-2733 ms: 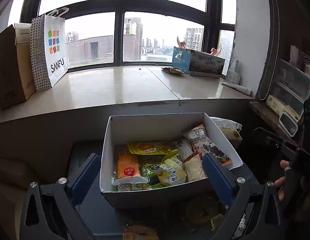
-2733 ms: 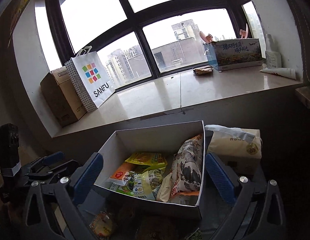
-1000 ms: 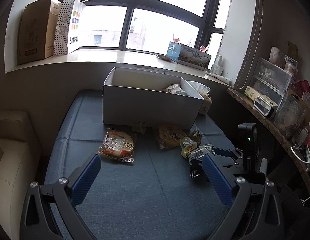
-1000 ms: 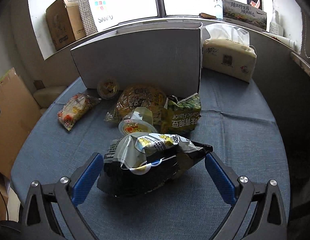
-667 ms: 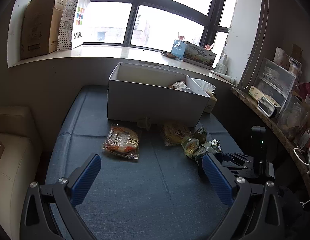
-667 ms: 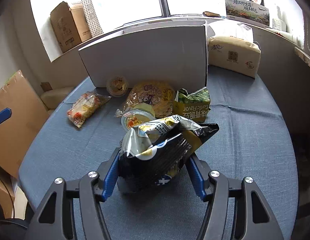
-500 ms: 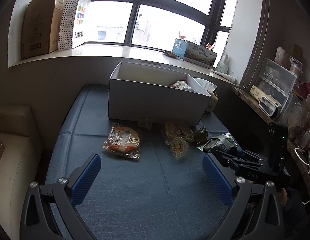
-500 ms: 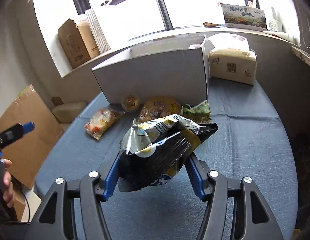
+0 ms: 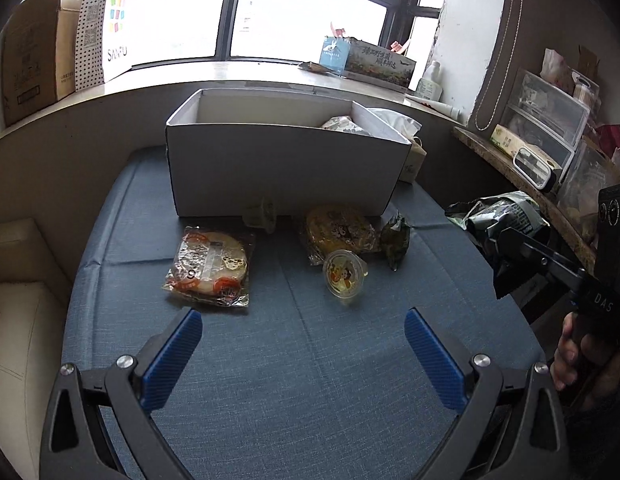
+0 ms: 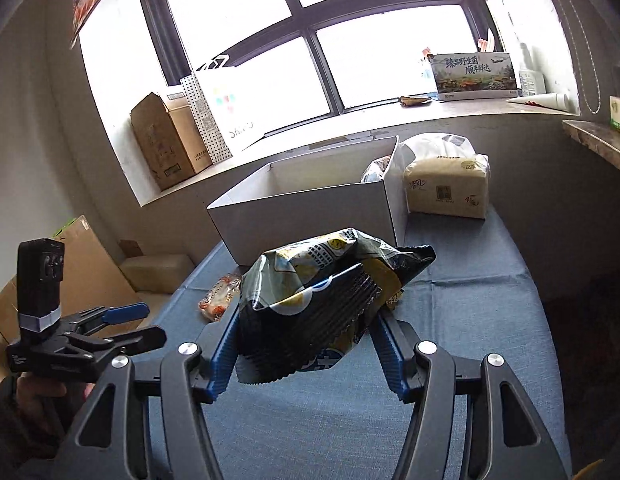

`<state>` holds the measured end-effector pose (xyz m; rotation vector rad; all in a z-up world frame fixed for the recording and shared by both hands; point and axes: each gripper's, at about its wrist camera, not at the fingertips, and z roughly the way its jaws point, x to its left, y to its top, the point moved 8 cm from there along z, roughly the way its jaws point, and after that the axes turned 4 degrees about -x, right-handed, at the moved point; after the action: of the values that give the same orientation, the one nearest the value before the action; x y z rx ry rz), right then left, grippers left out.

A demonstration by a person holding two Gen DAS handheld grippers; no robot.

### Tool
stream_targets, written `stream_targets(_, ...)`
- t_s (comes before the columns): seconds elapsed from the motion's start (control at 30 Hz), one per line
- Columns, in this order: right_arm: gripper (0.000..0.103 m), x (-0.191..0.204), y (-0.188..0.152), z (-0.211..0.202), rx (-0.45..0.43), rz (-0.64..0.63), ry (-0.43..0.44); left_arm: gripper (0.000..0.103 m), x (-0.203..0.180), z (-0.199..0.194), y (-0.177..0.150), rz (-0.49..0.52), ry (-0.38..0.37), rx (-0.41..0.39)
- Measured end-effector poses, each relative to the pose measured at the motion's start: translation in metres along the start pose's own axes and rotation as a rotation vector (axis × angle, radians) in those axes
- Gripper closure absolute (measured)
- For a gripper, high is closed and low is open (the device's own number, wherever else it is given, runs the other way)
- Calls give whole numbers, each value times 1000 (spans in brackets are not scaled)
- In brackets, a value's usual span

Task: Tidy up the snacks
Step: 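Grasp the clear jelly cup with the left gripper while the right holds the dark bag, then lower the dark bag and jelly cup into the white box and open both grippers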

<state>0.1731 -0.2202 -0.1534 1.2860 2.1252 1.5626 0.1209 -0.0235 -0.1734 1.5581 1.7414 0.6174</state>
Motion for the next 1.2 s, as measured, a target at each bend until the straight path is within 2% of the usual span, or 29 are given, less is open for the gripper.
stream_targets(0.1,38,-5,-2,-8,-10,14,-9,0,-16,35,3,24,-27,56)
stream_targets(0.23,38,-15,-4,-17,-20,34,-18,0,-28,83,7,35,1,128)
stream_targets(0.4,38,-27,-7,-28,-30,63,-25,2,-37,116,7,65,21,154)
stream_targets(0.47,38,-31,-9,-28,-27,74,-27,10,-39,122,6,77,26,160)
stream_targets(0.5,38,-32,-10,-28,-26,80,-28,28,-41,124,4,90,21,164)
stream_targets(0.53,38,-34,-11,-28,-26,84,-29,53,-41,128,2,91,22,181)
stream_targets(0.57,38,-34,-12,-28,-23,87,-26,52,-39,129,0,78,16,194)
stream_targets(0.7,38,-33,-13,-29,-23,83,-22,52,-33,115,-1,55,-13,153)
stream_targets(0.87,38,-30,-14,-26,-15,79,-15,52,-25,72,10,29,-56,55)
stream_targets(1.03,38,-21,-9,-15,-1,59,1,52,-8,20,45,-11,-79,-86)
stream_targets(1.2,38,-8,15,2,-17,26,34,52,12,-9,96,-31,-76,-194)
